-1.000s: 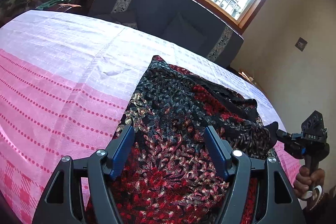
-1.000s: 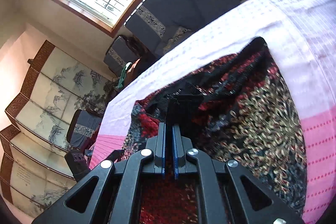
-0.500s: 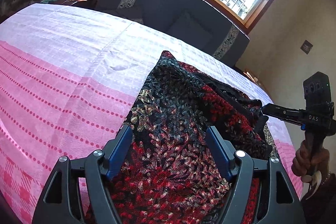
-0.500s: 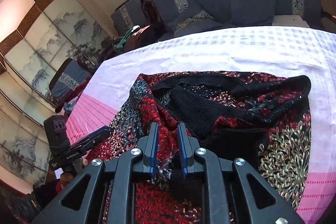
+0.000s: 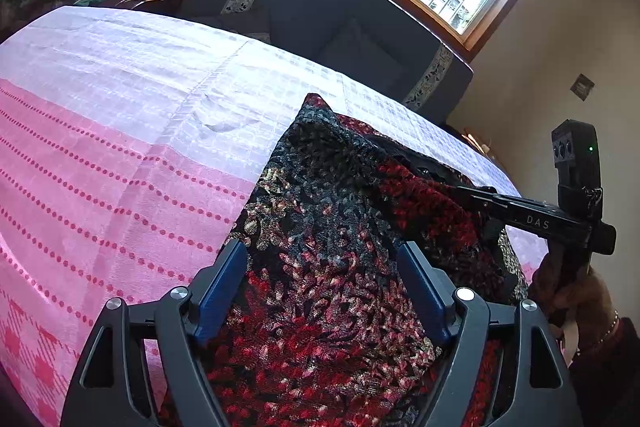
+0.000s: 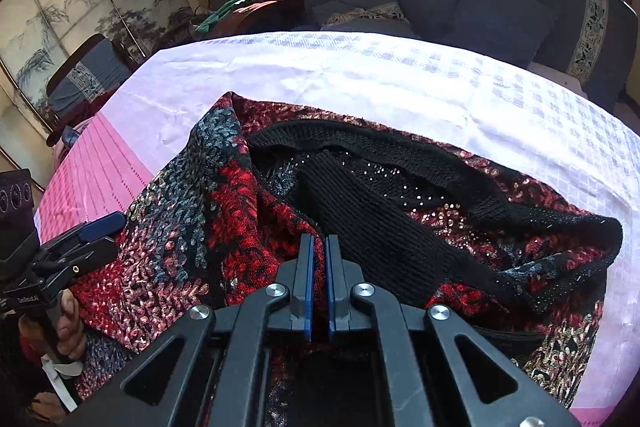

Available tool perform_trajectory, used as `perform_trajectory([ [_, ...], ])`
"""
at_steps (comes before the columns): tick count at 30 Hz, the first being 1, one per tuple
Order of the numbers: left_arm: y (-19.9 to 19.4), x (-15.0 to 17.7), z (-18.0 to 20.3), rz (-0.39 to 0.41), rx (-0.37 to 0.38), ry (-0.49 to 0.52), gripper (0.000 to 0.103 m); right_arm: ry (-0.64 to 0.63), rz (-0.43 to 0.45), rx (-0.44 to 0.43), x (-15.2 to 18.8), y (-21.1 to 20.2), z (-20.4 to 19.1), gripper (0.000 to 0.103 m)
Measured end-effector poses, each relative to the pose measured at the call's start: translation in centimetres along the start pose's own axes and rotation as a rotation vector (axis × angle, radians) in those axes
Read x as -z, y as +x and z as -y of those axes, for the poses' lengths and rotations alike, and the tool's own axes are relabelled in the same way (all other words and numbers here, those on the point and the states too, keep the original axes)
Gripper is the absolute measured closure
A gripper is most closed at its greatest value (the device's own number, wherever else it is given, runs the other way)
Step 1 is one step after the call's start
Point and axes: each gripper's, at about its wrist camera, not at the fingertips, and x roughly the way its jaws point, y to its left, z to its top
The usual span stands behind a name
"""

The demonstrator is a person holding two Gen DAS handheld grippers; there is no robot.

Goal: Fold small clothes

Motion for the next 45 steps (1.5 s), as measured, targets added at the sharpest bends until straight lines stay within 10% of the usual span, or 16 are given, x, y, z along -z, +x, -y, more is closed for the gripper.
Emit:
perform_trajectory([
  [4, 0.0, 0.1, 0.0, 0.0, -0.002, 0.003, 0.024, -0.051, 0.127, 0.092, -1.4, -2.6, -0.6, 0.099],
  [8, 0.1, 0.1, 0.1, 0.0, -0.005, 0.002, 0.024, -0.061, 0.042, 0.121, -2.3, 0.6, 0.5, 0.099],
  [12, 0.1, 0.1, 0.1, 0.001, -0.006, 0.0, 0.024, 0.158, 0.072, -0.031, -1.2, 0.5, 4.7, 0.093],
  [15, 0.1, 0.1, 0.1, 0.001, -0.006, 0.0, 0.023, 0.351, 0.188, -0.099, 0.4, -3.8, 9.4, 0.064],
  [23, 0.0, 0.1, 0.2, 0.0, -0.009, 0.004, 0.023, 0.311, 0.008, -0.035, 4.9, -4.7, 11.7, 0.061],
  [30, 0.0, 0.1, 0.2, 0.0, -0.007, 0.003, 0.023, 0.315, 0.127, -0.037, 5.5, -5.6, 12.4, 0.026],
  [35, 0.0, 0.2, -0.1, 0.006, -0.002, -0.011, 0.023, 0.273, 0.043, -0.065, 5.9, -4.1, 12.7, 0.024],
  [36, -0.1, 0.2, -0.2, 0.007, 0.004, -0.016, 0.023, 0.248, 0.051, -0.075, 6.1, -4.1, 12.3, 0.029],
  [39, -0.5, -0.1, -1.1, 0.02, 0.028, -0.047, 0.023, 0.192, 0.054, -0.035, 6.0, -4.3, 11.0, 0.095],
  [45, -2.8, -1.5, -4.8, 0.029, 0.081, -0.271, 0.023, 0.185, 0.142, 0.024, 5.2, -7.4, 11.3, 0.098],
])
